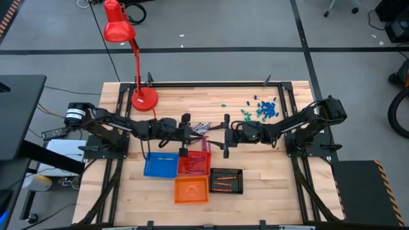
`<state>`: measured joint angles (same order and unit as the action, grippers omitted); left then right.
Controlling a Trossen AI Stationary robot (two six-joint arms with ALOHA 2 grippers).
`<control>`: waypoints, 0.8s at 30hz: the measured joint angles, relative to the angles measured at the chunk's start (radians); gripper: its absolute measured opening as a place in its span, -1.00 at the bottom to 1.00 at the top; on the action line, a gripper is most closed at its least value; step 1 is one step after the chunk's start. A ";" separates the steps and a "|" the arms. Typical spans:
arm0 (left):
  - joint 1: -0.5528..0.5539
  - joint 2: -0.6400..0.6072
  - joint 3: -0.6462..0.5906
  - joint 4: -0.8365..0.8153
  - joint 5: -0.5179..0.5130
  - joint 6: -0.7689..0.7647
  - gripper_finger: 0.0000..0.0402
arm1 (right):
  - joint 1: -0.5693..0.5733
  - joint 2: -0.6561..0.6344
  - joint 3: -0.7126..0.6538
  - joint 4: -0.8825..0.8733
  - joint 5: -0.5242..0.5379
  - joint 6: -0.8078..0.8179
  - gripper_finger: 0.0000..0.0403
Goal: Sort crayons
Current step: Put the orange crayon into the black bin
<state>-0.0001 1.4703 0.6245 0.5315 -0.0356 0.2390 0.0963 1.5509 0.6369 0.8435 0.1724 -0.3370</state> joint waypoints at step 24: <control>-0.015 0.023 0.000 0.289 0.018 0.006 -0.78 | -0.004 0.000 0.000 0.106 -0.035 -0.004 -0.60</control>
<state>-0.0147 1.4938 0.6247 0.8203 -0.0174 0.2449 0.0926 1.5509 0.6369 0.9495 0.1370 -0.3406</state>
